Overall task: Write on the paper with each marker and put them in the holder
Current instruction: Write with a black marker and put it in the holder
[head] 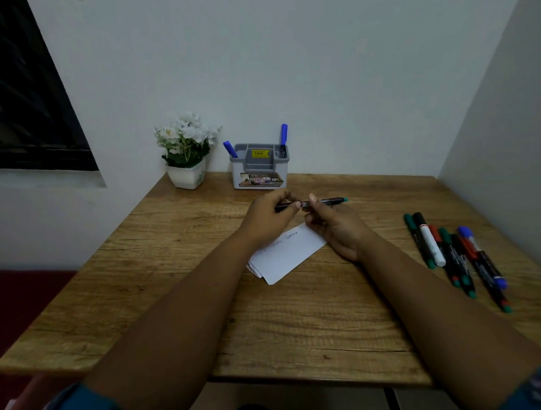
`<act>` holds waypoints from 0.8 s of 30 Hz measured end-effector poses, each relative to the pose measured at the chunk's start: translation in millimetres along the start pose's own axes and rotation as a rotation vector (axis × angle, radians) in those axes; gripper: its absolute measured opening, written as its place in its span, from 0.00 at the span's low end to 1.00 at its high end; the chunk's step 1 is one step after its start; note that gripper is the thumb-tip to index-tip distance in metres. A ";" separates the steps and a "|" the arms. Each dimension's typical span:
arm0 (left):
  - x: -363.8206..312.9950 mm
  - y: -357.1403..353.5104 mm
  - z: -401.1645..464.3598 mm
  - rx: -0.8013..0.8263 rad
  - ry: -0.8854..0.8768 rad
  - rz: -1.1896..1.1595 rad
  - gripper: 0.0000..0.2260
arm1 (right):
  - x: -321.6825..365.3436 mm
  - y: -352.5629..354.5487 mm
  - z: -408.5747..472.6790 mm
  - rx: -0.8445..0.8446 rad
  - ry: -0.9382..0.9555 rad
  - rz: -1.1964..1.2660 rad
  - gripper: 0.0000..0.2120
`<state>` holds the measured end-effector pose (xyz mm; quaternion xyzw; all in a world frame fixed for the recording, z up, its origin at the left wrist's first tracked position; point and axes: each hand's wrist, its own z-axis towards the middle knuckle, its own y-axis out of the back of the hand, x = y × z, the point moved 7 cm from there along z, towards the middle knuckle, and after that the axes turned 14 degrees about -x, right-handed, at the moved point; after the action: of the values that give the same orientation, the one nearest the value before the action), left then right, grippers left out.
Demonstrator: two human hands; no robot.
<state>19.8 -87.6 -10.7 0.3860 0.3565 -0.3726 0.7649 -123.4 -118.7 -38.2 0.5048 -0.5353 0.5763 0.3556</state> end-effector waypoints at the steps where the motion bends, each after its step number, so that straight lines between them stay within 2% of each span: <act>1: 1.0 2.0 0.9 -0.020 0.018 0.007 0.05 | -0.3 0.5 0.4 -0.014 -0.011 -0.005 0.11; 4: 4.9 7.7 3.2 -0.060 0.063 0.024 0.03 | -1.7 3.1 2.7 -0.060 -0.049 0.031 0.14; 13: -5.6 8.6 -0.6 -0.020 -0.033 0.044 0.06 | -3.9 2.5 3.3 -0.011 -0.046 0.009 0.10; 15: -5.2 10.5 1.4 -0.004 -0.024 0.034 0.07 | -4.0 1.5 3.4 -0.014 -0.014 -0.034 0.15; 18: -4.3 23.0 10.1 -0.015 0.032 0.020 0.02 | -2.2 0.8 4.1 -0.070 0.047 -0.113 0.28; 21: -10.8 62.1 35.4 -0.166 0.060 -0.035 0.07 | 0.3 1.6 5.7 -0.143 0.076 -0.183 0.33; 24: -20.8 108.8 72.3 -0.388 0.047 0.000 0.11 | -0.1 -0.7 6.9 -0.154 0.111 -0.246 0.27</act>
<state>120.6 -97.2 74.4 0.2401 0.4395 -0.2877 0.8164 -121.3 -125.3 -38.7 0.5053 -0.4916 0.5128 0.4899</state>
